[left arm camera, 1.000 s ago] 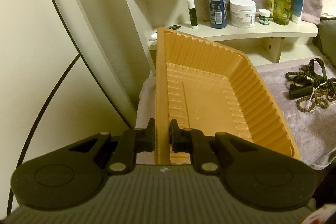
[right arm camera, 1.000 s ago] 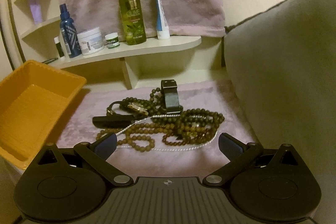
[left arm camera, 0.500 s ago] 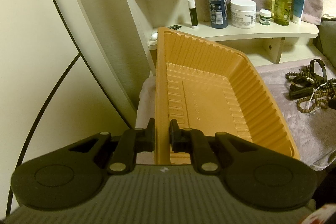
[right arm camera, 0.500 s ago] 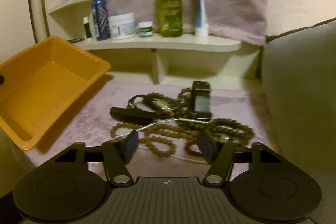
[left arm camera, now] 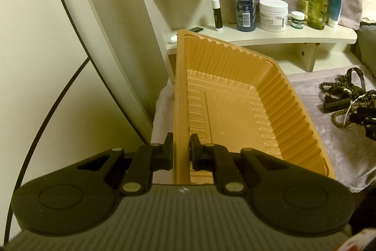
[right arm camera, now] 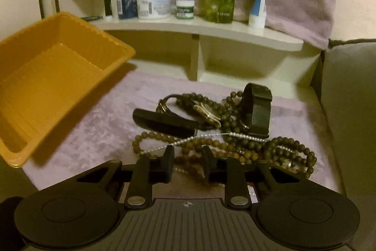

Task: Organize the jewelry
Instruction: 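Close the right gripper on a dark wooden bead strand, then lift the bead strand with the right gripper and carry it over the tray, then open the right gripper to drop the strand into the tray, then return the right gripper to the pile and grasp another bead strand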

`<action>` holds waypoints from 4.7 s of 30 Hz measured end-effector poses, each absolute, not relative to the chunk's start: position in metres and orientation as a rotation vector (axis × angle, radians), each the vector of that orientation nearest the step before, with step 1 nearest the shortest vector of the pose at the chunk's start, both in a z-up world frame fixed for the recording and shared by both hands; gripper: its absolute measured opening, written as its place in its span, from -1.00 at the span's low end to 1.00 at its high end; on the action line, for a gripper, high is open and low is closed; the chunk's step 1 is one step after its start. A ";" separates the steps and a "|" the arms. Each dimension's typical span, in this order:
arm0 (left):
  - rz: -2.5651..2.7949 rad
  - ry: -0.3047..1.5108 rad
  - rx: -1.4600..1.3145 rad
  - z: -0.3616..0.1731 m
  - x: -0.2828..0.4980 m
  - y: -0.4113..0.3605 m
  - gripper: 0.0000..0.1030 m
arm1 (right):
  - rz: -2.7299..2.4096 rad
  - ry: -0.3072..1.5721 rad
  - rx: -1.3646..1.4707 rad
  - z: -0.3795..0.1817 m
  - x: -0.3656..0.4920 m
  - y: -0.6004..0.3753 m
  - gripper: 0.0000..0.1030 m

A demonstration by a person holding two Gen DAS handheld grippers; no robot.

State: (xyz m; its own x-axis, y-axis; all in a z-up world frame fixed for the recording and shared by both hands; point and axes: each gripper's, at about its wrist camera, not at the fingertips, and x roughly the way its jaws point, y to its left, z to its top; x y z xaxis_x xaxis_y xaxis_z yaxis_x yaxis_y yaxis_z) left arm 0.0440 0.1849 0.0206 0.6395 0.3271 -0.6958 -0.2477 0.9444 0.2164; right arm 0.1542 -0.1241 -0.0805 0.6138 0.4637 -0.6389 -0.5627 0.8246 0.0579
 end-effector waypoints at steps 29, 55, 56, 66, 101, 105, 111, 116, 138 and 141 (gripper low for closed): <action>0.323 0.803 0.084 0.019 0.043 0.189 -0.77 | 0.564 0.299 -0.088 0.067 0.121 -0.164 -0.88; 0.310 0.804 0.068 0.016 0.042 0.194 -0.77 | 0.899 0.159 0.052 0.142 0.119 -0.065 -0.88; 0.310 0.803 0.066 0.016 0.041 0.195 -0.77 | 0.915 0.182 0.059 0.135 0.120 -0.058 -0.88; 0.306 0.804 0.065 0.014 0.041 0.196 -0.77 | 0.999 0.466 0.022 0.045 0.121 0.000 -0.88; 0.310 0.809 0.076 0.014 0.041 0.196 -0.77 | 0.503 0.598 0.104 -0.026 0.119 -0.160 0.33; 0.308 0.811 0.079 0.014 0.042 0.197 -0.77 | 0.431 0.606 0.084 -0.039 0.121 -0.182 0.33; 0.311 0.811 0.080 0.014 0.043 0.196 -0.77 | 0.397 0.622 0.024 -0.053 0.123 -0.193 0.33; 0.311 0.811 0.083 0.014 0.042 0.196 -0.77 | 0.410 0.637 -0.004 -0.062 0.130 -0.191 0.32; 0.312 0.814 0.080 0.013 0.042 0.197 -0.77 | 0.385 0.662 -0.139 -0.079 0.159 -0.178 -0.60; 0.312 0.814 0.080 0.013 0.042 0.197 -0.77 | 0.388 0.670 -0.147 -0.081 0.162 -0.176 -0.68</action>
State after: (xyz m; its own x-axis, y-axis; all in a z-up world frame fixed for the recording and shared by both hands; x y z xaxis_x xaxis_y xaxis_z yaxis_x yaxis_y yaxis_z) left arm 0.0424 0.1973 0.0128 0.6432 0.3046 -0.7024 -0.2433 0.9512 0.1897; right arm 0.1623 -0.1759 -0.0814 0.7157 0.3027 -0.6295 -0.3958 0.9183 -0.0085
